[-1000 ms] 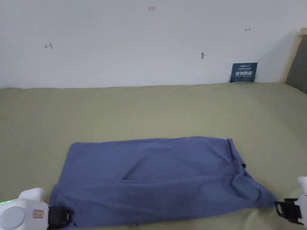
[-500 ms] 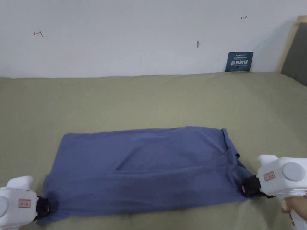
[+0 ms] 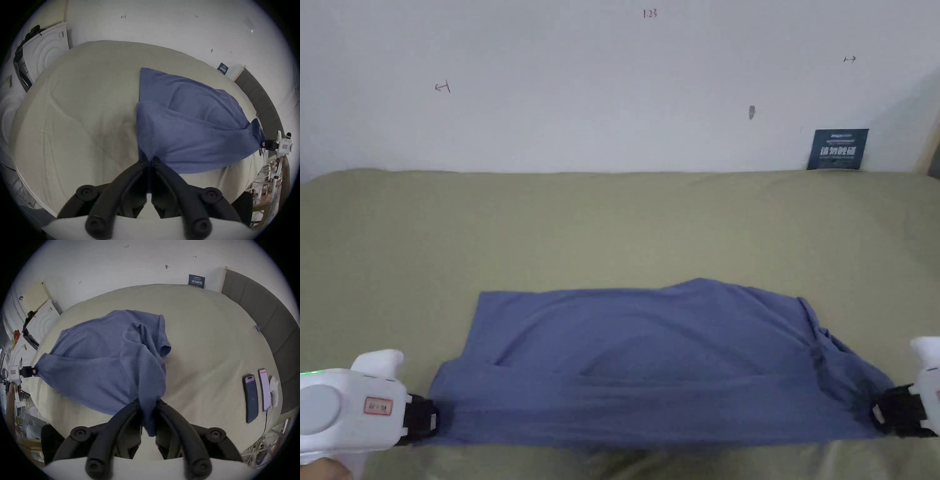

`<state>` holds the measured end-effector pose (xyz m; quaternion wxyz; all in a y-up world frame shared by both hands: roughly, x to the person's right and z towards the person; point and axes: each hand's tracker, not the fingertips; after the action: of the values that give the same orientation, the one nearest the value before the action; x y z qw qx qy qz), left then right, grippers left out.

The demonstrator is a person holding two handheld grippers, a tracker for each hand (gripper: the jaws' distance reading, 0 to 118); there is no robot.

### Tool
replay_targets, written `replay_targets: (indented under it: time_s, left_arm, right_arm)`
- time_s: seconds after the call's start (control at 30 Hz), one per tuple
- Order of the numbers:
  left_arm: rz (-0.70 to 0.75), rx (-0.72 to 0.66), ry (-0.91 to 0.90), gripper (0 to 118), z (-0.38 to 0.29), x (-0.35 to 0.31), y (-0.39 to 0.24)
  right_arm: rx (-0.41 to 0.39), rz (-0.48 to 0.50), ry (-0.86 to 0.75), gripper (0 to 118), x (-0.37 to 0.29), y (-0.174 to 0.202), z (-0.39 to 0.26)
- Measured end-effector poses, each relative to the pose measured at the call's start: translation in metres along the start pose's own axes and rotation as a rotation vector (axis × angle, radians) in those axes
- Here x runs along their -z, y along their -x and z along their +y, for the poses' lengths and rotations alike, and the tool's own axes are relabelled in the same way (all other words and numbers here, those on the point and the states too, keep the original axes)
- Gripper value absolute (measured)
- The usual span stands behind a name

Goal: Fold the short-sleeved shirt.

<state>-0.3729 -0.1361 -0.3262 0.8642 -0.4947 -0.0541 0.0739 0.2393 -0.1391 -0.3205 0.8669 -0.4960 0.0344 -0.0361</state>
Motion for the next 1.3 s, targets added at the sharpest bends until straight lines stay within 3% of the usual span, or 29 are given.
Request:
replay_targets:
  time_s: [0.37,0.5,0.53,0.57,0.6,0.63,0.67,0.77,0.83,0.9,0.97,1.0,1.03,1.17,1.3]
  left_arm:
    - [-0.069,-0.05,0.159,3,-0.073,0.008,0.027]
    - [-0.098,-0.105,0.134,4,-0.073,0.018,0.04]
    - [-0.107,-0.113,0.131,15,-0.071,0.017,0.042]
    - [-0.107,-0.106,0.138,38,-0.066,0.011,0.04]
    - [-0.088,-0.098,0.142,67,-0.063,0.006,0.04]
    - [-0.07,-0.087,0.146,91,-0.058,0.0,0.041]
    - [-0.063,-0.081,0.141,93,-0.053,-0.007,0.043]
    - [-0.036,-0.075,0.103,93,-0.027,-0.027,0.038]
    - [-0.03,-0.043,0.067,92,0.0,-0.029,0.032]
    - [-0.034,-0.007,0.03,88,0.022,-0.033,0.012]
    - [-0.038,-0.005,-0.009,55,0.049,-0.023,0.001]
    - [-0.048,-0.02,-0.029,26,0.062,-0.016,-0.007]
    - [-0.061,-0.043,-0.042,0,0.076,-0.006,-0.01]
    - [-0.057,-0.087,-0.052,0,0.115,0.03,-0.024]
    - [0.0,-0.087,-0.01,0,0.149,0.072,-0.032]
  right_arm:
    - [0.101,0.04,0.175,13,0.001,-0.016,-0.084]
    - [0.145,0.053,0.152,14,0.009,-0.019,-0.093]
    - [0.144,0.055,0.15,18,0.007,-0.019,-0.091]
    - [0.141,0.047,0.153,31,0.005,-0.022,-0.087]
    - [0.117,0.014,0.163,55,0.0,-0.021,-0.083]
    - [0.082,-0.03,0.167,86,-0.006,-0.019,-0.079]
    - [0.057,-0.048,0.16,91,-0.013,-0.018,-0.075]
    - [0.042,-0.043,0.102,87,-0.035,-0.011,-0.045]
    - [0.065,-0.034,0.051,86,-0.041,-0.004,-0.022]
    - [0.071,0.007,0.024,75,-0.039,0.004,0.001]
    - [0.057,0.075,0.022,34,-0.03,0.01,0.024]
    - [0.048,0.075,0.027,12,-0.021,0.015,0.036]
    - [0.031,0.082,0.035,4,-0.011,0.02,0.048]
    - [0.007,0.083,0.066,0,0.024,0.028,0.085]
    - [-0.047,0.004,0.048,0,0.05,0.031,0.11]
